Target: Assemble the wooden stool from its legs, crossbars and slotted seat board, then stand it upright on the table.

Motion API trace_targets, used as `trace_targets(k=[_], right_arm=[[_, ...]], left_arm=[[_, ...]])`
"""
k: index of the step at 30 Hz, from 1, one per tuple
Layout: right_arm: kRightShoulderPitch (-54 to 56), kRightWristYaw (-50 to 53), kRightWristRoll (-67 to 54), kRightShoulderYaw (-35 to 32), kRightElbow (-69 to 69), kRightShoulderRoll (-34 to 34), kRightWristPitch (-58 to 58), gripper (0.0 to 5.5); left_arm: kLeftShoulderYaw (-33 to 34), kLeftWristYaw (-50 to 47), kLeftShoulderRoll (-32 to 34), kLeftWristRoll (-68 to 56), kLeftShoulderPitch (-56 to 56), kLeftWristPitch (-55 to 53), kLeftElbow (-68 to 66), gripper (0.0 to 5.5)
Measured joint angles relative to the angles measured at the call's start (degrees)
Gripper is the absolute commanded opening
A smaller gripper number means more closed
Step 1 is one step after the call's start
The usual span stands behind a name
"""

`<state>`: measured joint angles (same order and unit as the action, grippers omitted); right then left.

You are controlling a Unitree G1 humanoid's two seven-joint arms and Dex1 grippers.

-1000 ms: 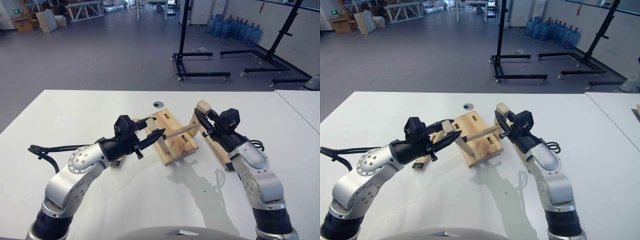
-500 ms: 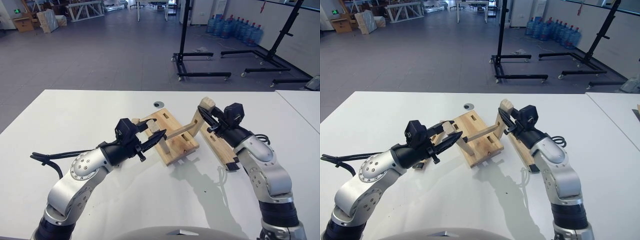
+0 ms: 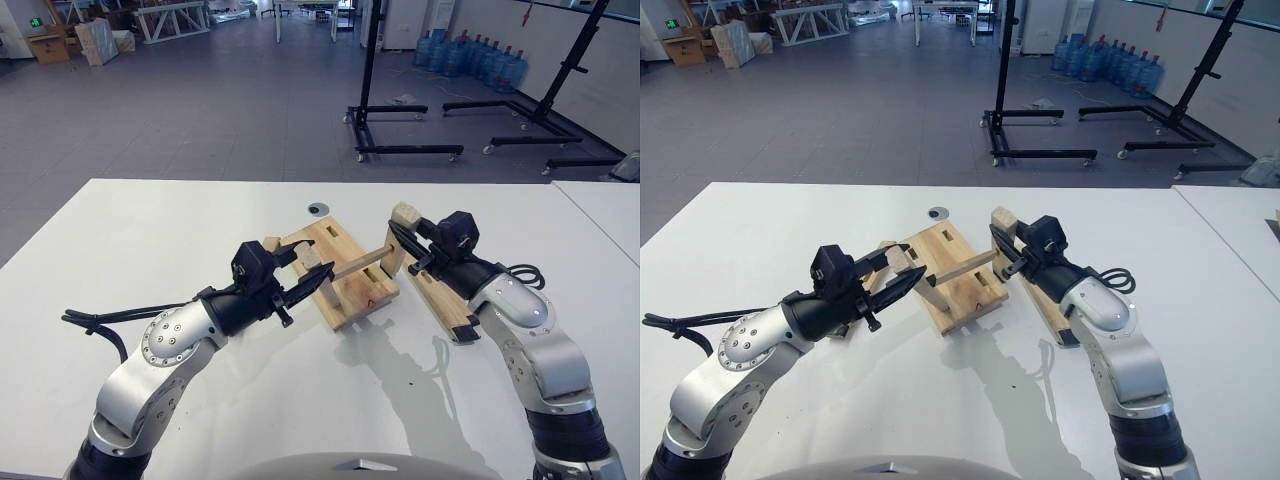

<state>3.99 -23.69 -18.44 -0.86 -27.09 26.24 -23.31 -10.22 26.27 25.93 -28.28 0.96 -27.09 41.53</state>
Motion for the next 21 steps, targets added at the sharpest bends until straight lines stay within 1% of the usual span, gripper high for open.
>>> trace_targets(k=[5,10,13,17,21], right_arm=[[0.8,0.3,-0.2,0.2,-0.1,-0.9,-0.7,0.99],[1.7,2.5,-5.2,-2.5,-1.6,-3.7,-6.8,0.99],[0.9,2.1,-5.8,-2.7,-3.5,-2.6,-8.5,0.99],[0.0,0.2,-4.5,-0.9,-5.2,0.7,-7.8,0.99],[0.5,0.2,-2.8,0.5,-5.1,1.5,-7.2,0.99]], left_arm=[[-0.2,-0.5,-0.1,0.1,0.5,0.0,0.5,2.01],[-0.7,-1.5,-0.2,0.6,0.7,0.3,0.7,2.01],[-1.2,-1.7,-0.7,1.4,0.7,0.7,0.7,2.01],[-1.9,-2.0,-0.8,1.9,0.9,1.2,0.8,2.01],[-2.1,-2.1,-0.8,2.3,0.7,1.3,0.8,2.01]])
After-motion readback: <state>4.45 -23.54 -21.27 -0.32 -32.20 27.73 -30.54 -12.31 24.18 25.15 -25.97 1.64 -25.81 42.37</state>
